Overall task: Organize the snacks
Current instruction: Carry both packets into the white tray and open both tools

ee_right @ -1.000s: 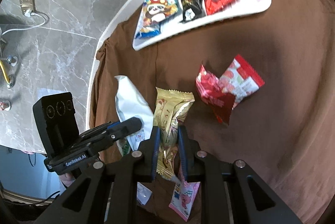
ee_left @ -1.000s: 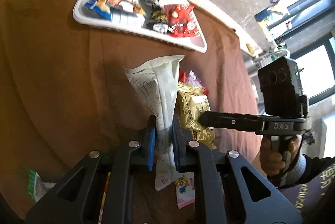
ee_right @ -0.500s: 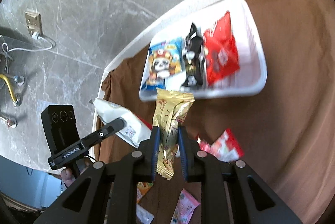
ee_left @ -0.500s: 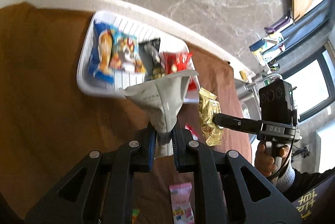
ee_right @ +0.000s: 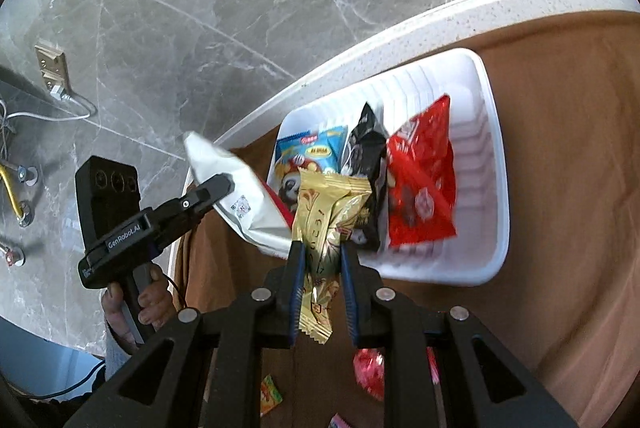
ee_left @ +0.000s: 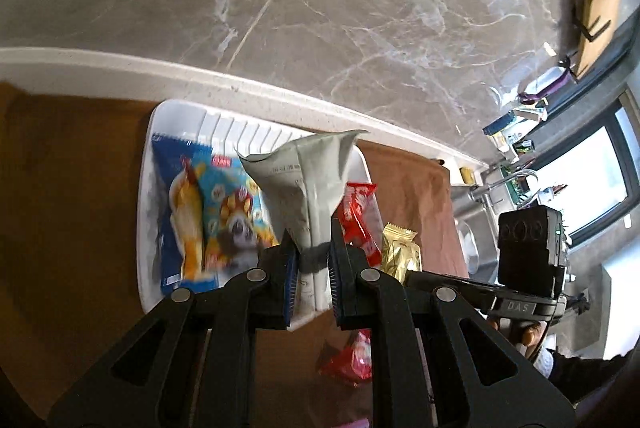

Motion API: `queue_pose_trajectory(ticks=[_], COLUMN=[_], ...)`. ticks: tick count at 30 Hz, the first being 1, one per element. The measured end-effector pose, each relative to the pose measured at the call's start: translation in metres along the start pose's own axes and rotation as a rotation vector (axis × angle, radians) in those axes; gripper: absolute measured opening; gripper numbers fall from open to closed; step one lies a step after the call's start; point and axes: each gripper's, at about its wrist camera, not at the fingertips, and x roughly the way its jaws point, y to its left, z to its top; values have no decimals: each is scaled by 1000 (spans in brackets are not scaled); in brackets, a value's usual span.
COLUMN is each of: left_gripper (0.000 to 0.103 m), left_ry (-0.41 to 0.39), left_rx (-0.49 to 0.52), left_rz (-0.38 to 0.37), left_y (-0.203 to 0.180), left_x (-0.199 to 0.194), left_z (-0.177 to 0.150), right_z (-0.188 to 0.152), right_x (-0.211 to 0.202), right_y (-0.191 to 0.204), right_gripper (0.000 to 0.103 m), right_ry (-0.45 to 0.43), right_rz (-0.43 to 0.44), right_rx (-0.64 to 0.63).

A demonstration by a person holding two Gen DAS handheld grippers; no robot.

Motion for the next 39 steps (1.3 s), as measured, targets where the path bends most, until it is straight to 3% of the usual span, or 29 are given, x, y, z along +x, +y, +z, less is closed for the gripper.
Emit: queue_pose_trajectory(ticks=[8,20,24,26,28,33,39], left_gripper=[12,13,13,13,13,14,14], left_ry=[48,68,31,9,-13,-62,-35], left_rx=[-13,75,83,77,87,123,135], left_rz=[24,196,220,236,257,274,253], left_y=[13,14,14,13,5,-13,-25], left_x=[52,108,101,95,84,46,18], left_z=[33,51,51,53,47,25,-24], right_z=[32,50,49,47,43,28,-10], right_x=[22,52,48,42,35,14,-11], right_y=[-8,-14,-14,-13,-8,6,16], right_gripper=[20,21,25,38,42,44,47], right_ry=[-7,-15,-25,-39,-61,-82,-53], right_rz=[-45,-246,-270,-271,-276,-263,-272], right_rx=[-14,-125,-142,-152,-161,-202,-287])
